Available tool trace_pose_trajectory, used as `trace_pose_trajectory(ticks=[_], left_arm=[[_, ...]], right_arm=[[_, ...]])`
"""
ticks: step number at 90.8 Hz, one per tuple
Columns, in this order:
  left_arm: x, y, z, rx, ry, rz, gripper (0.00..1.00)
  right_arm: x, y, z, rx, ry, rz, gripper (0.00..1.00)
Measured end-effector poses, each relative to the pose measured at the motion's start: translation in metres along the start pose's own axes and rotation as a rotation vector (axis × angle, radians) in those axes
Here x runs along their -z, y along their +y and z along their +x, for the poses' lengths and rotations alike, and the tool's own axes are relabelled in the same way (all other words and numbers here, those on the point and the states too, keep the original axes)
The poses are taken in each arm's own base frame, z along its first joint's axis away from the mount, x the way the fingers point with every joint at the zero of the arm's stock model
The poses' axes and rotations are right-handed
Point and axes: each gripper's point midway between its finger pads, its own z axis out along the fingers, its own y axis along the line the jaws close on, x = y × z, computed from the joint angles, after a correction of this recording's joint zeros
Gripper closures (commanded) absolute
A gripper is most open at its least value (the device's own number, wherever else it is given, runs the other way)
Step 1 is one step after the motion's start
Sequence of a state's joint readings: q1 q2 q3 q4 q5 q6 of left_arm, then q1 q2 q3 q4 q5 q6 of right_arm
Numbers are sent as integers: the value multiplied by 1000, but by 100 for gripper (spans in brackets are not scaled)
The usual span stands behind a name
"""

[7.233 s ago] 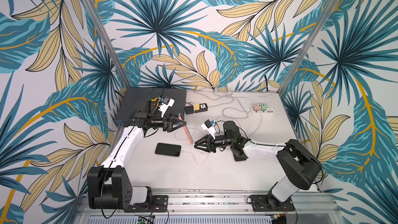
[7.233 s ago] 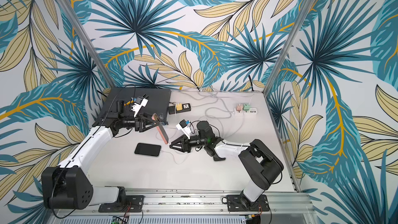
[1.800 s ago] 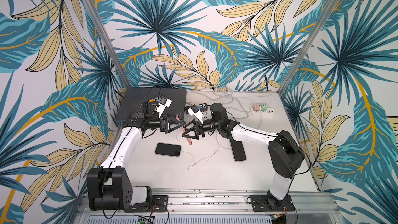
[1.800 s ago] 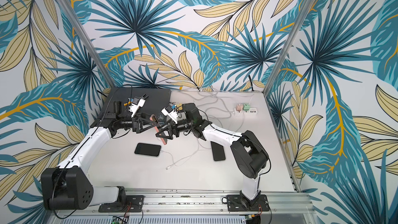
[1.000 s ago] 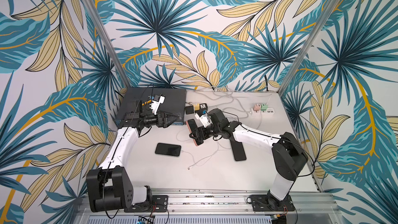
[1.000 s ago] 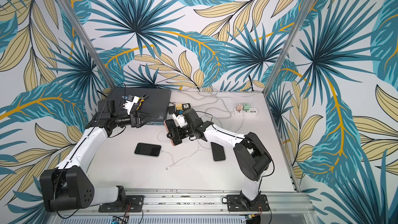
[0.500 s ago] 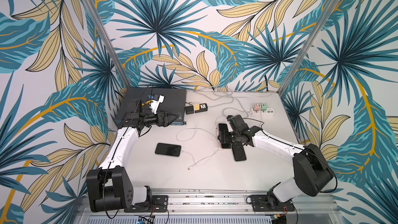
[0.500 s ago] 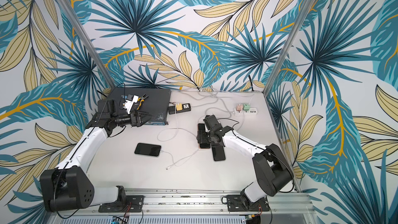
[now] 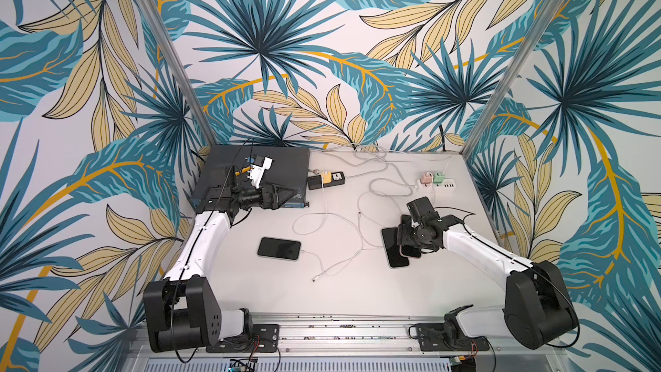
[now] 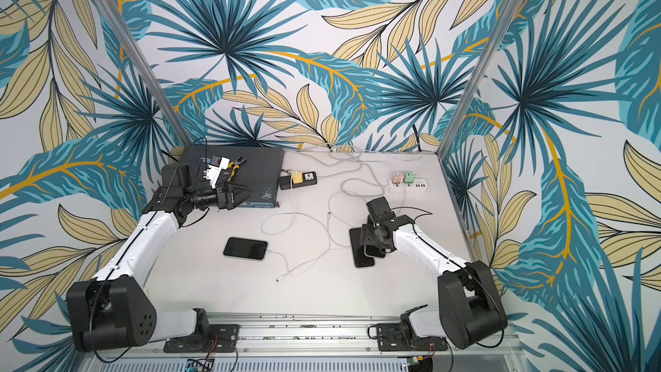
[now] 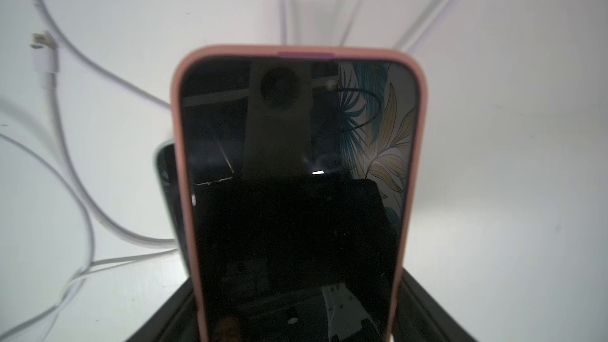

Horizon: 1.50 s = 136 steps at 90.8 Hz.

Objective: Unplug the charging cable from the phone
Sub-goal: Place the phone at the center of the board, then pick up the phone at the center of the board.

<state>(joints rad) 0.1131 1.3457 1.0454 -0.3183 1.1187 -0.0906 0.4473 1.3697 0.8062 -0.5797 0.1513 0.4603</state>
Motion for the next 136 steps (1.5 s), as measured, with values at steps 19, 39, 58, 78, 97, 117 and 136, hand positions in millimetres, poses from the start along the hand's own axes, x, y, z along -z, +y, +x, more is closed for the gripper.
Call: trace_pose_trajectory(ticks=[19,39,58,78,97,117,136], left_arm=[[0,0,-1,2,-3,2,0],[0,0,-1,5,-3,4,0],[0,-1,-1,5,-3,5,0],[0,-1,-1,5,-3,7,0],[0,-1,-1,5,-3,8,0],[0,-1,-1,5,-2,7,0],[1,0,0,4,-1,4,0]], right_arm=[[-9,-31,19,-52,49,100,37],[-17,-45,31,-73,95,153,35],[-28,-48,39,-68,142,176,30],[-28,-49,39,-70,142,176,16],[-26,-47,35,-54,135,171,5],[-16,-27,7,5,73,113,1],[6,30,-28,151,-31,-20,0]])
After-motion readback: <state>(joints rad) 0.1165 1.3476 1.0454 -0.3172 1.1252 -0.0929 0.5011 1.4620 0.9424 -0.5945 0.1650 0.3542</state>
